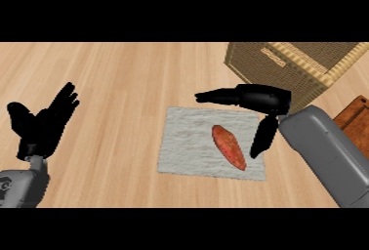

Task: Pick the sweet potato from the placemat and place it in the basket

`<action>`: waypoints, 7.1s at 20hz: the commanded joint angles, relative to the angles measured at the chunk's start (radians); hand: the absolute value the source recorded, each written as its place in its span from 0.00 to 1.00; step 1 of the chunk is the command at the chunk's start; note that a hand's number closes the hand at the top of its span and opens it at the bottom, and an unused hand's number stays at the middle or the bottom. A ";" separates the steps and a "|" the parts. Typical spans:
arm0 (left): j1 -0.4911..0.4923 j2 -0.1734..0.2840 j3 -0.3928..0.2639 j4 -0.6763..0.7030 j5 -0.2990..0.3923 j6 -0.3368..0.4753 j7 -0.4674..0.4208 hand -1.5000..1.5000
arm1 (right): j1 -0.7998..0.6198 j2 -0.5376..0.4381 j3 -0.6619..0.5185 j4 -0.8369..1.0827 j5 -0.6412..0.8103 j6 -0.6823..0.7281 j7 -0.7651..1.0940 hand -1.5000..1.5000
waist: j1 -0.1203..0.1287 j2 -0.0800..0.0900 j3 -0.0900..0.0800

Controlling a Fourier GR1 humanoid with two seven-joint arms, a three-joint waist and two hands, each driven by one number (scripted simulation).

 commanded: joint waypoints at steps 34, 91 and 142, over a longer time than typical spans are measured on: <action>-0.027 -0.050 0.092 0.070 -0.084 -0.085 -0.048 0.50 | 0.044 0.027 0.117 0.224 0.316 -0.133 -0.323 0.00 | -0.009 -0.001 0.000; -0.122 -0.093 0.066 0.034 -0.118 -0.104 0.055 0.50 | -0.969 0.380 -0.240 0.820 0.679 -1.335 1.685 1.00 | 0.080 0.020 -0.005; -0.038 -0.098 0.129 0.021 -0.113 -0.106 0.015 0.50 | -0.716 0.056 -0.394 0.969 0.756 -1.799 1.597 0.00 | 0.008 0.004 -0.001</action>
